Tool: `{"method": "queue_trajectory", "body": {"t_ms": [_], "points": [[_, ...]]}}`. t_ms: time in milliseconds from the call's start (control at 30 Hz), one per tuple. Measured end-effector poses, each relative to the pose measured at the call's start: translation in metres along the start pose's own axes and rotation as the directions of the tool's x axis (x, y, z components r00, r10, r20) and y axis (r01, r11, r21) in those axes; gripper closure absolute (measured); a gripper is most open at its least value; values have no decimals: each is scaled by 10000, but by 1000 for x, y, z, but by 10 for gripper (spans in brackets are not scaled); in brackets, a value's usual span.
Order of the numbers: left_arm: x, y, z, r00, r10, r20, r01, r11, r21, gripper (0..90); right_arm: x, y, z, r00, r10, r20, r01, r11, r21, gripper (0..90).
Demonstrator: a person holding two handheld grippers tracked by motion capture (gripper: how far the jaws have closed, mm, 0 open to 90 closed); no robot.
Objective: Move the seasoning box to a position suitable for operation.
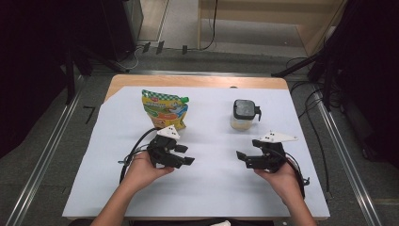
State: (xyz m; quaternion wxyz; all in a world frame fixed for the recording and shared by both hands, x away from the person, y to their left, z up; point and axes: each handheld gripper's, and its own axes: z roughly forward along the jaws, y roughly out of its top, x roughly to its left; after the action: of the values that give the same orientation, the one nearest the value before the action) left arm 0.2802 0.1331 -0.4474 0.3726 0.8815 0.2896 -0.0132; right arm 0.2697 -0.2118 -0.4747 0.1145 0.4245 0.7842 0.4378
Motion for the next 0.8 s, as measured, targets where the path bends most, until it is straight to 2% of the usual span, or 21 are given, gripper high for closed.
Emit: {"method": "queue_trajectory", "body": {"t_ms": [133,167,233,267,333,467,600,800], "points": [[-1,-1,-4,9996,295,-33,-296,9995,-145,435,4,1,2,9999,-157,32,157,9999,70,263],[-1,-2,-5,9996,296,31,-295,9992,-261,433,7,1,2,9993,-364,67,363,9993,58,283],[0,-4,-8,9997,233,95,-229,9988,-441,434,8,1,2,9992,-391,49,391,9992,53,303],[1,-5,-9,9998,165,135,-159,9988,-453,434,8,2,2,9992,-402,-47,403,9992,46,338],[3,-5,-11,9998,123,155,-116,9988,-466,433,8,3,3,9990,-294,-324,296,9995,63,354],[3,-6,-12,9998,165,136,-156,9979,-626,434,9,3,4,9989,-344,-320,350,9992,175,362],[4,-8,-9,9990,430,144,-423,9982,-432,436,9,5,4,9993,-263,-252,268,9995,190,385],[6,-9,-10,9987,454,221,-443,9978,-490,434,10,8,8,9994,-251,-225,255,9995,193,386]]}}
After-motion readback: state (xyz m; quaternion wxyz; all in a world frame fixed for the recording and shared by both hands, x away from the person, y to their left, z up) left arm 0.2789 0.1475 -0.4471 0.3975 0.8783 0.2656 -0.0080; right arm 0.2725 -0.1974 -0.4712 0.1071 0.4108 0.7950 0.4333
